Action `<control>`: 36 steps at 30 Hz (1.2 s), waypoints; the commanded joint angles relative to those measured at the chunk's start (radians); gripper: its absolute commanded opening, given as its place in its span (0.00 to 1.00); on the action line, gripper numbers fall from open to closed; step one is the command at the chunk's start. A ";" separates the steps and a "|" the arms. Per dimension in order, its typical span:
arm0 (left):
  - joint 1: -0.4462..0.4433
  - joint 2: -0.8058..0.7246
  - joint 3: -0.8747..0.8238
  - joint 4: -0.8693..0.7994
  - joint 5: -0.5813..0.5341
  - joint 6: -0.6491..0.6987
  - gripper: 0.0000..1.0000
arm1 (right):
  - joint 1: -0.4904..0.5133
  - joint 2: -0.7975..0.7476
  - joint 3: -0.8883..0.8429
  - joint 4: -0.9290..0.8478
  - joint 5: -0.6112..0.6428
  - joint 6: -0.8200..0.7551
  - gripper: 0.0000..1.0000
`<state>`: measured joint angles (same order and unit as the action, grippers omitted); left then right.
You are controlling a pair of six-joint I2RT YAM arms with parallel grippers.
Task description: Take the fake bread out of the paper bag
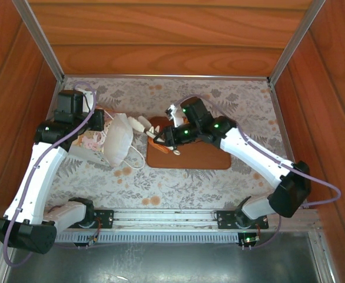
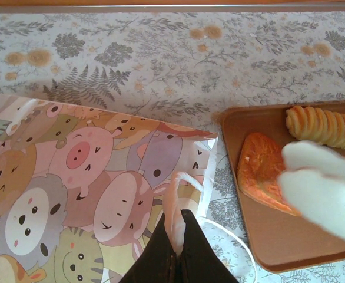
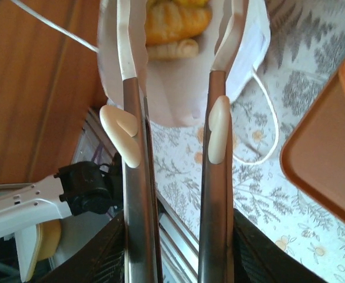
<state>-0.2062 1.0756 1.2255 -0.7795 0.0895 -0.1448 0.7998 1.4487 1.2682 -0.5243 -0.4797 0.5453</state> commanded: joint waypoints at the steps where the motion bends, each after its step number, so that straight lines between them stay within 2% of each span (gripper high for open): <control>1: -0.006 -0.020 0.009 0.015 -0.016 0.024 0.00 | 0.010 -0.009 -0.010 -0.054 -0.004 -0.003 0.41; 5: -0.007 -0.031 0.003 0.016 -0.040 0.026 0.00 | -0.005 -0.055 -0.060 -0.163 0.157 -0.029 0.38; 16: -0.007 -0.013 0.019 0.017 -0.035 0.037 0.00 | -0.032 0.017 -0.124 -0.205 0.086 -0.040 0.38; 27: -0.007 0.008 0.025 0.020 -0.021 0.028 0.00 | -0.049 0.123 -0.030 -0.268 0.221 -0.085 0.37; 31: -0.007 0.007 0.025 0.021 -0.027 0.034 0.00 | -0.066 0.152 0.002 -0.289 0.221 -0.103 0.37; 36: -0.007 0.003 0.022 0.020 -0.028 0.039 0.00 | -0.068 0.142 0.015 -0.316 0.282 -0.104 0.37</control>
<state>-0.2062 1.0813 1.2255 -0.7773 0.0647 -0.1265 0.7380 1.6001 1.2625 -0.8001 -0.2462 0.4576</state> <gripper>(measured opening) 0.050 0.376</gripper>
